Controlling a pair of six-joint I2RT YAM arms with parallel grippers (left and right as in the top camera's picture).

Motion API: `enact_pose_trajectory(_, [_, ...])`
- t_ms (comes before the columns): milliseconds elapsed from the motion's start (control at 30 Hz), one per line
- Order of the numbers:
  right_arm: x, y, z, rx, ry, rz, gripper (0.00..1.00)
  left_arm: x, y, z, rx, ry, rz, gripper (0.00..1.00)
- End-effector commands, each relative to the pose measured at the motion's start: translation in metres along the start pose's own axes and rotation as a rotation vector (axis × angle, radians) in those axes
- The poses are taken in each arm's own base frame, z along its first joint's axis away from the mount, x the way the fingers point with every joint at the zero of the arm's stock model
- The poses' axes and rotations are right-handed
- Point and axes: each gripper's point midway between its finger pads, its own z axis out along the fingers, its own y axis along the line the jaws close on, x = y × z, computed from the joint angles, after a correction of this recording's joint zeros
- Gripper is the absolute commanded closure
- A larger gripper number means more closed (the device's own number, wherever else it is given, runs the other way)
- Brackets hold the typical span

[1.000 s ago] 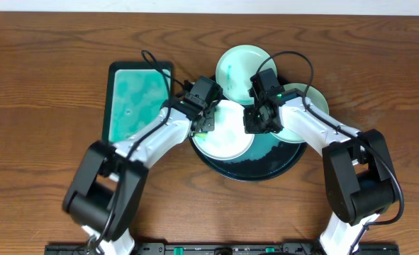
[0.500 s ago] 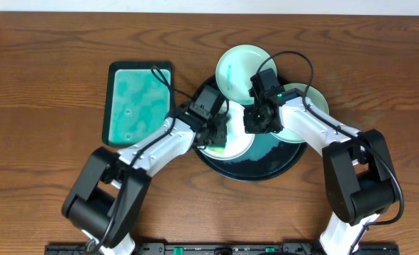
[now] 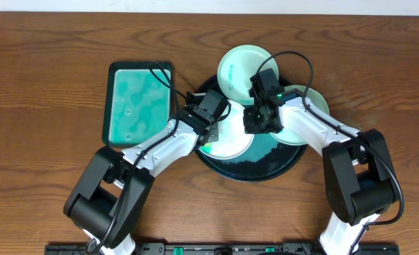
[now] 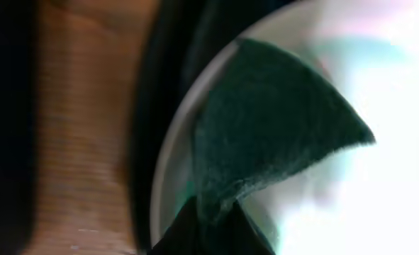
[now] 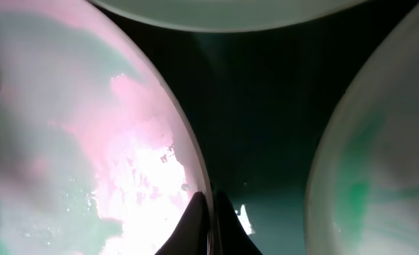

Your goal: Clean dirty plates on tray and stack at the side

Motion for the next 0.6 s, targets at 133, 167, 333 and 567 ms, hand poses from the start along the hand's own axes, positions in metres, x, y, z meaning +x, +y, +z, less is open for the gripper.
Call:
enact_pose_trajectory(133, [-0.012, -0.004, -0.008, 0.044, -0.045, -0.008, 0.99, -0.051, 0.007, -0.055, 0.045, -0.205, -0.083, 0.93])
enact_pose_trajectory(167, [-0.015, -0.001, -0.013, 0.038, -0.062, -0.027, 0.99, -0.055, 0.006, -0.062, 0.056, -0.223, -0.089, 0.93])
enact_pose_trajectory(333, [-0.034, 0.008, -0.051, 0.076, -0.186, -0.108, 0.99, -0.085, 0.037, -0.089, 0.060, -0.304, -0.187, 0.93])
enact_pose_trajectory(567, [-0.056, 0.002, -0.118, 0.376, -0.412, -0.301, 0.99, -0.099, 0.130, -0.081, -0.087, -0.274, -0.371, 0.93])
